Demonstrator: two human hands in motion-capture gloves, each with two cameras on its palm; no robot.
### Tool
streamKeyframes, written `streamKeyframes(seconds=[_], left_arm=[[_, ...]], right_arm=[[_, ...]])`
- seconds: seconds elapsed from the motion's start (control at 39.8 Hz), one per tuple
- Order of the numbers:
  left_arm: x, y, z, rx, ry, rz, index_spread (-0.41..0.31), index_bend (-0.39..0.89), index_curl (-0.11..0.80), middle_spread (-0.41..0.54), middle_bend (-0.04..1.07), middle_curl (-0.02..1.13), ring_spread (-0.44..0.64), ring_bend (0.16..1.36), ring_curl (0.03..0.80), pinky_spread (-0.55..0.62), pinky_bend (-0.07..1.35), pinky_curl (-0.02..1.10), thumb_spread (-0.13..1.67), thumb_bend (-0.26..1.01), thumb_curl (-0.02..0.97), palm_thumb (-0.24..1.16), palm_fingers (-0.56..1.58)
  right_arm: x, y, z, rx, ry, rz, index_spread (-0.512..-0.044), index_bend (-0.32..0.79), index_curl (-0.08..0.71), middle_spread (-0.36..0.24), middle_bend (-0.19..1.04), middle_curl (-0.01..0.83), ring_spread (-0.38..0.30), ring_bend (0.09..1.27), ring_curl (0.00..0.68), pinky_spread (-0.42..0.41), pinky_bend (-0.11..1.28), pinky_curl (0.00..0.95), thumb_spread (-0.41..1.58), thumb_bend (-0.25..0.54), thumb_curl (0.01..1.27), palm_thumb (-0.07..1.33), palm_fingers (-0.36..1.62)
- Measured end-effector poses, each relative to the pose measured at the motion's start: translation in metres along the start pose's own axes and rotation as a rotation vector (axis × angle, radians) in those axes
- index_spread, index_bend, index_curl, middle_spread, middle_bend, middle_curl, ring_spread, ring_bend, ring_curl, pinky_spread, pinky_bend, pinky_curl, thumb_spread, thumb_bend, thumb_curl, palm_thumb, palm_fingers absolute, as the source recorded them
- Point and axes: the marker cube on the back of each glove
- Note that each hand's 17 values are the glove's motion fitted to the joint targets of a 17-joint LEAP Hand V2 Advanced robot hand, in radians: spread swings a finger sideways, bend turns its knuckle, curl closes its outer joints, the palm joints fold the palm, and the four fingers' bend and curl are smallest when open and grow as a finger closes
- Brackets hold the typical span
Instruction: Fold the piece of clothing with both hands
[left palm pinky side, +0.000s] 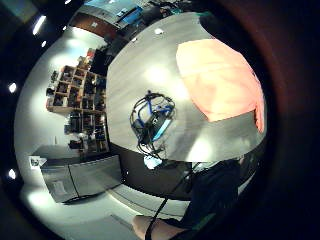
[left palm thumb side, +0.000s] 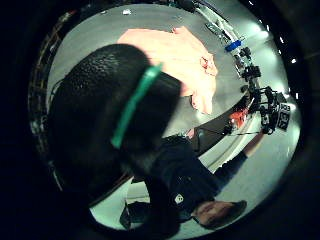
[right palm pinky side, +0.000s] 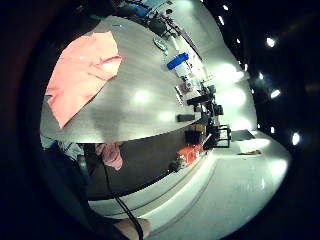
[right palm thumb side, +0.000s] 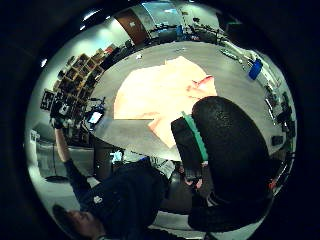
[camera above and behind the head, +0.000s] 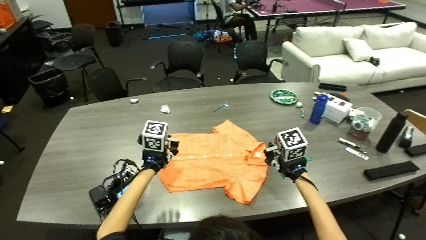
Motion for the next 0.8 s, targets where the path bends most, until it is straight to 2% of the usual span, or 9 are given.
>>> streamKeyframes(seconds=[0.13, 0.28, 0.4, 0.58, 0.75, 0.8], left_arm=[[-0.002, 0.001, 0.003, -0.017, 0.009, -0.001, -0.049, 0.23, 0.122, 0.080, 0.15, 0.09, 0.20, 0.45, 0.137, 0.18, 0.32, 0.13, 0.69, 0.01, 0.028, 0.04, 0.38], [-0.011, -0.003, 0.012, -0.041, 0.027, -0.013, -0.059, 0.22, 0.186, 0.102, 0.15, 0.13, 0.26, 0.48, 0.177, 0.22, 0.33, 0.18, 0.91, -0.01, 0.064, 0.02, 0.36], [-0.016, -0.001, 0.020, -0.076, 0.075, 0.014, -0.063, 0.21, 0.228, 0.111, 0.15, 0.15, 0.28, 0.49, 0.194, 0.24, 0.33, 0.20, 1.02, -0.01, 0.092, 0.02, 0.34], [-0.014, 0.007, 0.031, -0.130, 0.156, 0.082, -0.066, 0.20, 0.276, 0.120, 0.15, 0.17, 0.30, 0.50, 0.209, 0.25, 0.33, 0.23, 1.12, 0.03, 0.146, 0.12, 0.32], [-0.007, 0.009, 0.039, -0.126, 0.135, 0.114, -0.067, 0.19, 0.311, 0.130, 0.14, 0.18, 0.32, 0.51, 0.223, 0.26, 0.33, 0.26, 1.16, 0.05, 0.199, 0.23, 0.30], [-0.004, 0.005, 0.046, -0.145, 0.129, 0.130, -0.071, 0.19, 0.319, 0.125, 0.17, 0.19, 0.32, 0.50, 0.223, 0.27, 0.32, 0.26, 1.16, 0.05, 0.214, 0.25, 0.31]], right_arm=[[-0.002, -0.001, -0.004, -0.020, 0.013, -0.004, -0.236, 0.23, 0.153, -0.032, 0.22, 0.112, 0.004, 0.33, 0.137, 0.105, 0.33, 0.142, 0.74, 0.234, 0.07, 0.34, 0.51], [-0.009, -0.007, -0.012, -0.010, 0.005, -0.012, -0.283, 0.20, 0.213, -0.039, 0.20, 0.165, 0.005, 0.32, 0.179, 0.131, 0.32, 0.190, 1.01, 0.236, 0.11, 0.36, 0.50], [-0.019, -0.010, -0.016, -0.026, -0.016, -0.037, -0.303, 0.18, 0.242, -0.042, 0.19, 0.195, 0.003, 0.32, 0.198, 0.141, 0.31, 0.215, 1.14, 0.225, 0.13, 0.36, 0.50], [-0.030, -0.018, -0.014, -0.066, 0.007, -0.068, -0.315, 0.17, 0.269, -0.044, 0.18, 0.227, 0.002, 0.32, 0.224, 0.144, 0.31, 0.243, 1.25, 0.197, 0.15, 0.35, 0.50], [-0.040, -0.019, -0.016, -0.078, -0.019, -0.085, -0.320, 0.16, 0.287, -0.045, 0.17, 0.248, 0.001, 0.32, 0.244, 0.143, 0.31, 0.269, 1.30, 0.172, 0.17, 0.36, 0.49], [-0.041, -0.020, -0.013, -0.096, -0.012, -0.087, -0.322, 0.16, 0.290, -0.045, 0.17, 0.253, -0.003, 0.33, 0.251, 0.141, 0.31, 0.275, 1.31, 0.165, 0.18, 0.36, 0.49]])
